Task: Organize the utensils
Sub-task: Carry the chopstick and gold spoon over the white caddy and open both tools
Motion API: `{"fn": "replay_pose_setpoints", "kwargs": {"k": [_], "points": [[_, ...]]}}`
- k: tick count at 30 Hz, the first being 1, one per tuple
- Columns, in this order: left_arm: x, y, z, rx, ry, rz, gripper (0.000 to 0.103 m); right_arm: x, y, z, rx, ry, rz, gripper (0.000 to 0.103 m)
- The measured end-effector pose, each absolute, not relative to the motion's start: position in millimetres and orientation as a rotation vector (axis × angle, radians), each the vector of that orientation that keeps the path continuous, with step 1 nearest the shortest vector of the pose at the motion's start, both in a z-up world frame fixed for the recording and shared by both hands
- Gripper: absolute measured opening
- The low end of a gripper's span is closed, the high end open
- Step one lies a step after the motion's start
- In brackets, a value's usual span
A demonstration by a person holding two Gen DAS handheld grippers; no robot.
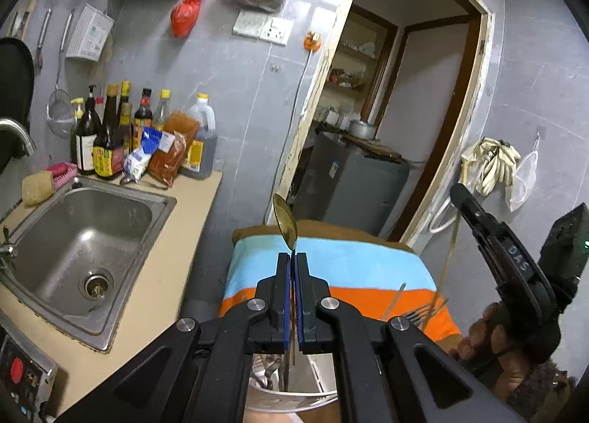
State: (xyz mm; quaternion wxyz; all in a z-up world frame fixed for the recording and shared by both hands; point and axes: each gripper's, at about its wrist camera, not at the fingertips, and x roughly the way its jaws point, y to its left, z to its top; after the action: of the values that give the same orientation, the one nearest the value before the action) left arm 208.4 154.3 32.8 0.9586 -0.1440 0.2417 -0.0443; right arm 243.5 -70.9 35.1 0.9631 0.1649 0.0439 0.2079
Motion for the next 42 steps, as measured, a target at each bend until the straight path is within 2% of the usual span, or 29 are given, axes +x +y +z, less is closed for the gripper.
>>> {"fn": "replay_pose_setpoints", "kwargs": {"k": [11,18,33,36,38,42], "points": [[217.9,146.9,-2.1,-0.249,0.552,-0.11,0.003,252.5,-69.0,8.4,0.319,0.134,0.37,0.005],[217.7,142.8,-6.2,-0.239,0.563,-0.118,0.003,254.7,-69.6,10.7,0.329,0.123,0.36,0.005],[214.7,135.5,-12.4,-0.226,0.606,-0.132,0.003,244.8,-68.2,3.5,0.244,0.233,0.364,0.005],[214.3,134.7,-13.2,-0.225,0.622,-0.133,0.007,239.4,-72.0,5.0,0.236,0.243,0.361,0.008],[213.3,135.4,-13.7,-0.236,0.625,-0.139,0.019,234.8,-74.8,6.7,0.231,0.246,0.355,0.016],[207.4,134.9,-9.5,-0.248,0.596,-0.144,0.034,225.4,-80.6,12.2,0.223,0.241,0.345,0.023]]}}
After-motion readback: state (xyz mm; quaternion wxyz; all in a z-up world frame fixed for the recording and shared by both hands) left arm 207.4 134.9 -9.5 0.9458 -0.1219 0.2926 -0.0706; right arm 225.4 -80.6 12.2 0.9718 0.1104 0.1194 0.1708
